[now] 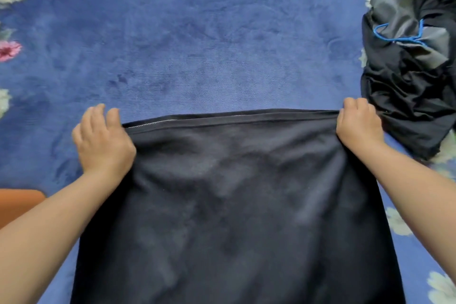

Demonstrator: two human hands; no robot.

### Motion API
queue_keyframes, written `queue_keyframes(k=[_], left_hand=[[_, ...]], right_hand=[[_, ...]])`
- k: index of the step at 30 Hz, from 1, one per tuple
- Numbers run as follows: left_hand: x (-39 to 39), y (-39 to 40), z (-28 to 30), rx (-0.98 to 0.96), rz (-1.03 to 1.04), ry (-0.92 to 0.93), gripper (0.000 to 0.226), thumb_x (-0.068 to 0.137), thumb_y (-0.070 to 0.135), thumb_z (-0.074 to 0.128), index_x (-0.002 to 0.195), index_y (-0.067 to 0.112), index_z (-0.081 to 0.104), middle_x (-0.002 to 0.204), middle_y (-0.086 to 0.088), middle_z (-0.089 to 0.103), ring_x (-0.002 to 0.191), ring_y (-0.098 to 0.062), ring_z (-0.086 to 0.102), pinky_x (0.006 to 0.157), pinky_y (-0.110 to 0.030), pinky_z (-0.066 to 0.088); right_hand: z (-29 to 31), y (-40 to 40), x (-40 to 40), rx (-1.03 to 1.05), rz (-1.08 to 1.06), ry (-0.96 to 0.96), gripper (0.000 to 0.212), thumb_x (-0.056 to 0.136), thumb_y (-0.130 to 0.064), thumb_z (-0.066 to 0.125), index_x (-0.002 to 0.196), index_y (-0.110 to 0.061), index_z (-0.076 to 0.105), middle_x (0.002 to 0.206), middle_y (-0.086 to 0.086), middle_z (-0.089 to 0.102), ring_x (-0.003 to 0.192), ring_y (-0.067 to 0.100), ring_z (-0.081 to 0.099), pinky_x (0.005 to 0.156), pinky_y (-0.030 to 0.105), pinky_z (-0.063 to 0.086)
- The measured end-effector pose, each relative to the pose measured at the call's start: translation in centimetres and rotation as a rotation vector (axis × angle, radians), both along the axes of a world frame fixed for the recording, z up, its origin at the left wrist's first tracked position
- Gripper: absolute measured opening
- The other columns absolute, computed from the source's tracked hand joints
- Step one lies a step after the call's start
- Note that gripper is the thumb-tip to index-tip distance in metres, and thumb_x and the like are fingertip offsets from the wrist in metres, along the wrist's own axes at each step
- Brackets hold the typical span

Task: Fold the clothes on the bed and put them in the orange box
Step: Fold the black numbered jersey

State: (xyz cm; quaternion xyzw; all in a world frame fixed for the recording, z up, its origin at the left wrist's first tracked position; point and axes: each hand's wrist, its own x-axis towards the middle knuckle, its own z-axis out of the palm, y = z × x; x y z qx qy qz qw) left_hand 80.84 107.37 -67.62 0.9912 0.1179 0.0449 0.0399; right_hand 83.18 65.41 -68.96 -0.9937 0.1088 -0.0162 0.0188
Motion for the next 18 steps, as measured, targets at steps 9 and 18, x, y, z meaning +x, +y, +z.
queue_keyframes(k=[9, 18], left_hand=[[-10.8, -13.9, -2.5, -0.070, -0.603, 0.143, 0.058, 0.080, 0.044, 0.037, 0.126, 0.011, 0.050, 0.133, -0.021, 0.051, 0.128, -0.033, 0.030, 0.101, -0.049, 0.022], [-12.4, -15.8, -4.0, 0.012, -0.572, 0.394, 0.066, 0.084, 0.055, 0.029, 0.123, 0.012, 0.061, 0.134, -0.021, 0.050, 0.128, -0.031, 0.031, 0.105, -0.048, 0.008]], right_hand=[[-0.3, 1.4, -10.5, -0.047, 0.158, 0.088, 0.059, 0.083, -0.037, 0.034, 0.126, -0.003, 0.055, 0.136, 0.026, 0.045, 0.124, 0.047, 0.043, 0.093, 0.070, 0.029], [-0.2, -1.9, -17.2, 0.278, -0.191, 0.255, 0.074, 0.088, -0.041, 0.053, 0.142, 0.004, 0.029, 0.139, 0.028, 0.038, 0.128, 0.044, 0.037, 0.102, 0.049, 0.031]])
